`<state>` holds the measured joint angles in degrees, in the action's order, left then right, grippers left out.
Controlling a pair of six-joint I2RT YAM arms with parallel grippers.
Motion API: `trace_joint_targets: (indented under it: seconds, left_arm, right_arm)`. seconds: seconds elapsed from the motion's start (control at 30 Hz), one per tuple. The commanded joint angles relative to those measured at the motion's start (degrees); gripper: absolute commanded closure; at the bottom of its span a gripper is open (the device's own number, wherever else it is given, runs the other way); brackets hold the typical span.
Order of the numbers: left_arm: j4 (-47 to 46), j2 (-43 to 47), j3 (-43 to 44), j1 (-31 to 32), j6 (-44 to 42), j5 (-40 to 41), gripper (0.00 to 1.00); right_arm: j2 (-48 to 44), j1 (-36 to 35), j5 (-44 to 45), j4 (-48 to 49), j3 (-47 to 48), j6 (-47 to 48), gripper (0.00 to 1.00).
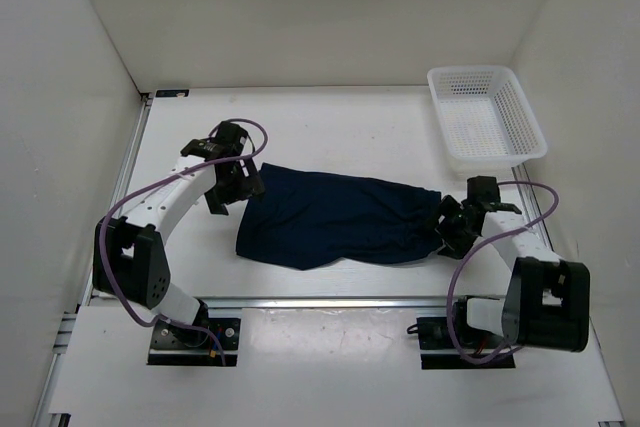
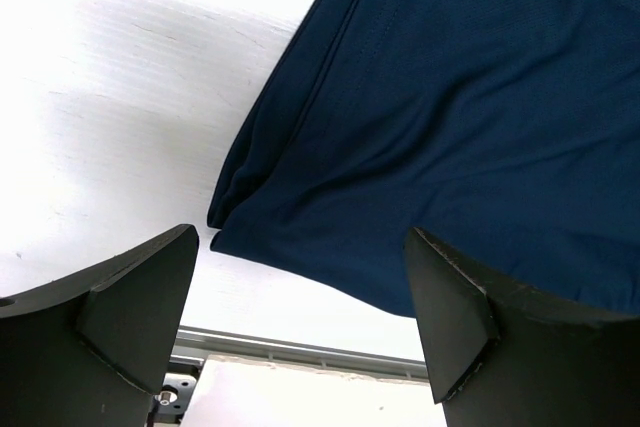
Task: Fold and stack the shorts
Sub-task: Fold the shorts
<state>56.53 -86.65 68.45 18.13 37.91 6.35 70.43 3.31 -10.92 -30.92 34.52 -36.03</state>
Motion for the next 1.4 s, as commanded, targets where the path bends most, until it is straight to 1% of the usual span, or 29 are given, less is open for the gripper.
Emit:
trace_joint_targets:
  seconds: [0.0, 0.07, 0.1, 0.17, 0.2, 0.23, 0.27, 0.3, 0.33, 0.4, 0.43, 0.5, 0.53, 0.57, 0.6, 0.63, 0.7, 0.83, 0.93, 1.03, 1.07, 1.13, 1.17, 1.23, 1.27, 1.33, 1.37]
  left_arm:
    - [-0.6, 2.9, -0.2, -0.3, -0.6, -0.6, 0.06]
    - [-0.6, 2.9, -0.2, -1.0, -0.6, -1.2, 0.06]
    - [-0.6, 3.4, -0.2, -2.0, -0.6, -2.2, 0.06]
    - [-1.2, 3.4, -0.2, -3.1, -1.3, -3.9, 0.06]
    - [-1.2, 3.4, 0.3, -4.4, -1.3, -4.6, 0.07]
    - [-1.8, 3.4, 0.3, -5.1, -1.9, -5.2, 0.07]
    - [-2.3, 2.9, 0.3, -5.9, -1.9, -6.6, 0.07]
    - [-2.3, 2.9, 0.3, -7.0, -2.6, -7.3, 0.09]
    - [-3.1, 2.1, 0.3, -7.6, -2.6, -8.0, 0.12]
    - [-4.8, 0.8, 0.3, -8.1, -2.6, -9.5, 0.17]
    - [-5.4, 0.0, -0.4, -8.7, -2.6, -9.5, 0.28]
    - [-6.7, -1.6, -1.0, -8.7, -2.6, -11.1, 0.43]
    - [-7.2, -3.1, -1.0, -8.7, -2.6, -11.6, 0.54]
    - [-7.7, -3.7, -1.8, -8.7, -2.0, -11.6, 0.79]
    - [-7.8, -4.4, -2.3, -8.7, -1.4, -12.5, 0.87]
    - [-8.5, -5.1, -2.4, -8.1, -1.4, -12.5, 0.90]
    - [-9.9, -7.5, -3.1, -7.6, -0.8, -12.5, 0.90]
    - [-11.2, -11.3, -3.1, -6.4, -0.2, -13.6, 0.90]
    - [-12.5, -14.3, -3.1, -5.2, 0.3, -14.3, 0.90]
    - [-13.0, -16.9, -3.1, -4.6, 0.9, -14.3, 0.90]
    - [-13.6, -17.5, -3.1, -4.0, 0.9, -14.9, 0.90]
    - [-14.2, -18.9, -3.1, -4.0, 0.9, -15.6, 0.90]
    - [-14.7, -18.9, -2.5, -3.4, 0.9, -15.6, 0.90]
    - [-14.7, -20.3, -2.5, -2.7, 1.5, -16.2, 0.90]
    - [-14.7, -20.3, -2.0, -2.7, 1.5, -16.2, 0.90]
    - [-15.2, -20.9, -2.0, -2.7, 1.5, -16.2, 0.90]
    - [-15.2, -20.9, -2.0, -2.7, 1.5, -16.2, 0.90]
  right_arm:
    - [3.4, 0.2, -1.3, 10.5, -1.4, -1.6, 0.21]
    - [5.9, 0.2, -0.6, 12.5, -1.4, -2.1, 0.24]
    - [7.2, 0.2, 0.2, 13.8, -0.7, -2.1, 0.31]
    - [8.4, 0.2, 0.2, 14.9, 0.0, -2.1, 0.41]
    - [8.4, 0.2, 0.2, 14.9, 0.0, -1.6, 0.48]
    - [9.3, 0.2, 1.1, 14.9, 1.4, -1.6, 0.68]
    - [9.8, 0.2, 2.1, 14.9, 1.9, -1.0, 0.79]
    - [9.8, 0.2, 2.8, 14.2, 2.6, -0.4, 0.87]
    - [9.8, 0.2, 3.5, 12.7, 3.8, -0.4, 1.00]
    - [9.0, 0.2, 6.3, 10.5, 5.1, 1.0, 1.00]
    - [8.2, 0.2, 7.1, 8.5, 5.7, 1.5, 1.00]
    - [7.4, 0.2, 8.9, 6.3, 7.6, 2.3, 1.00]
    - [6.6, 0.2, 9.5, 5.3, 8.2, 3.3, 1.00]
    - [6.0, 0.2, 10.0, 3.4, 9.2, 3.3, 1.00]
    - [4.9, 0.2, 11.1, 2.5, 9.8, 4.1, 1.00]
    - [4.2, 0.2, 11.1, 1.7, 9.8, 5.0, 1.00]
    - [2.4, 0.2, 12.4, -0.4, 11.8, 5.6, 1.00]
    - [1.9, -0.4, 13.5, -3.7, 16.0, 6.9, 1.00]
    - [1.9, -3.0, 14.0, -5.1, 19.6, 6.9, 1.00]
    - [1.9, -7.3, 15.6, -7.7, 24.2, 6.9, 1.00]
    - [2.7, -10.6, 17.8, -8.4, 25.5, 6.9, 1.00]
    - [4.2, -14.2, 20.2, -10.6, 29.8, 6.2, 1.00]
    - [5.5, -18.0, 21.4, -11.3, 31.2, 5.7, 1.00]
    - [7.0, -22.0, 24.3, -13.3, 35.2, 4.3, 1.00]
    - [8.7, -25.8, 25.1, -13.9, 36.7, 3.7, 1.00]
    - [10.7, -29.6, 26.5, -15.1, 39.3, 1.8, 1.00]
    - [13.0, -33.3, 27.3, -15.1, 42.2, 1.2, 1.00]
